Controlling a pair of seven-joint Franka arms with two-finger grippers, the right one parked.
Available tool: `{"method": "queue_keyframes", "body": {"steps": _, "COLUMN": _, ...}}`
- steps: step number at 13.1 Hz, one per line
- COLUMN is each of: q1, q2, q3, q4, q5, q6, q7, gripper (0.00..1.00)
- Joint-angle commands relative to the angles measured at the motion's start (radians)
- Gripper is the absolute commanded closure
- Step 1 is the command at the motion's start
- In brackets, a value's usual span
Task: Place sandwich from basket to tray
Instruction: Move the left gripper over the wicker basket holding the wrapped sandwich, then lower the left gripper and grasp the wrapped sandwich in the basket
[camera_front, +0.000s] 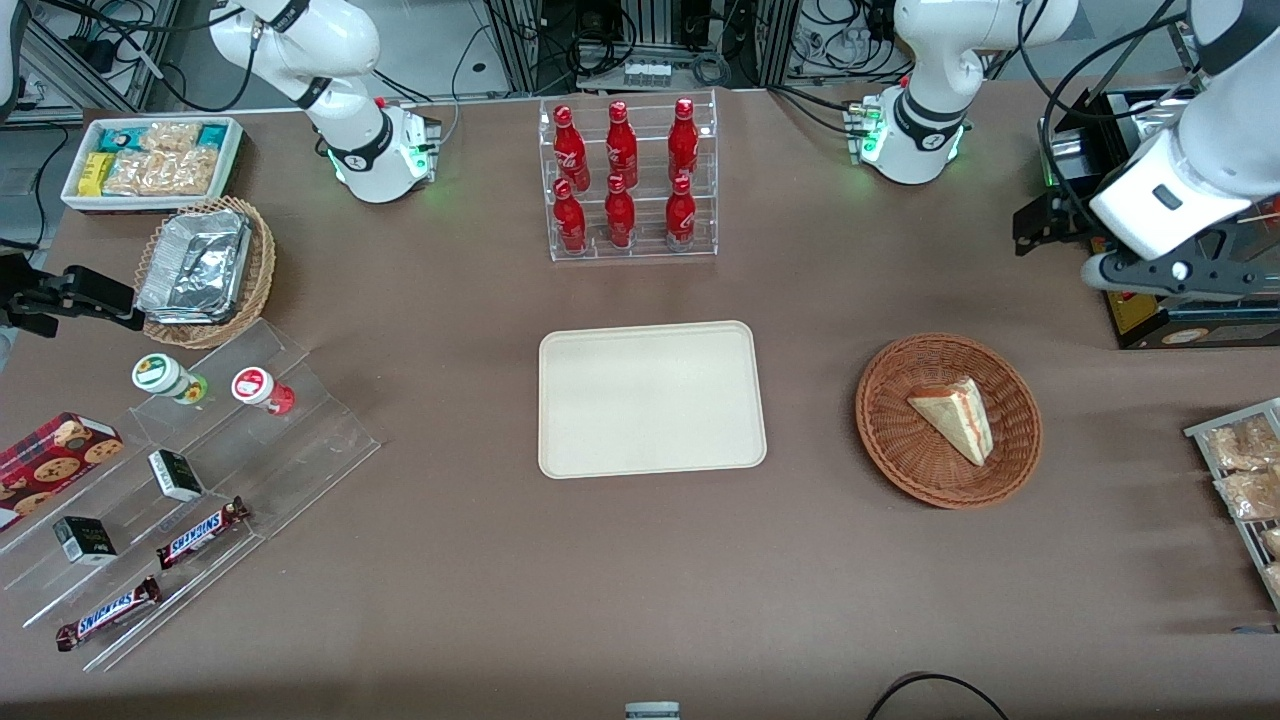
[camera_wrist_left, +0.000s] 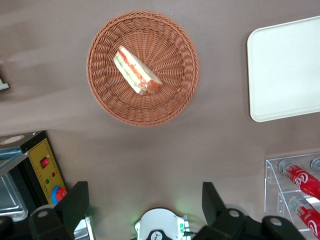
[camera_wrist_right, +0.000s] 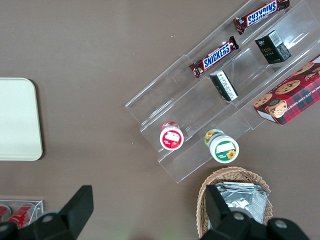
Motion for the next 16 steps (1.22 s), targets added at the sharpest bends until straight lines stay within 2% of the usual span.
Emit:
{"method": "queue_keyframes", "body": {"steps": 1, "q1": 0.007, "q2": -0.002, "q3": 0.0, "q4": -0.086, "q5": 0.003, "q6": 0.094, "q7": -0.016, "gripper": 0.0}}
{"method": "queue_keyframes", "body": {"steps": 5, "q1": 0.022, "q2": -0.002, "q3": 0.008, "q4": -0.227, "q5": 0.003, "q6": 0.256, "q7": -0.024, "gripper": 0.0}}
{"method": "queue_keyframes", "body": {"steps": 10, "q1": 0.048, "q2": -0.007, "q3": 0.008, "q4": -0.403, "q5": 0.0, "q6": 0.471, "q7": -0.114, "gripper": 0.0}}
{"method": "queue_keyframes", "body": {"steps": 13, "q1": 0.05, "q2": 0.001, "q3": 0.008, "q4": -0.489, "q5": -0.008, "q6": 0.601, "q7": -0.357, "gripper": 0.0}}
{"method": "queue_keyframes", "body": {"steps": 16, "q1": 0.05, "q2": 0.031, "q3": 0.008, "q4": -0.529, "q5": -0.005, "q6": 0.686, "q7": -0.505, "gripper": 0.0}}
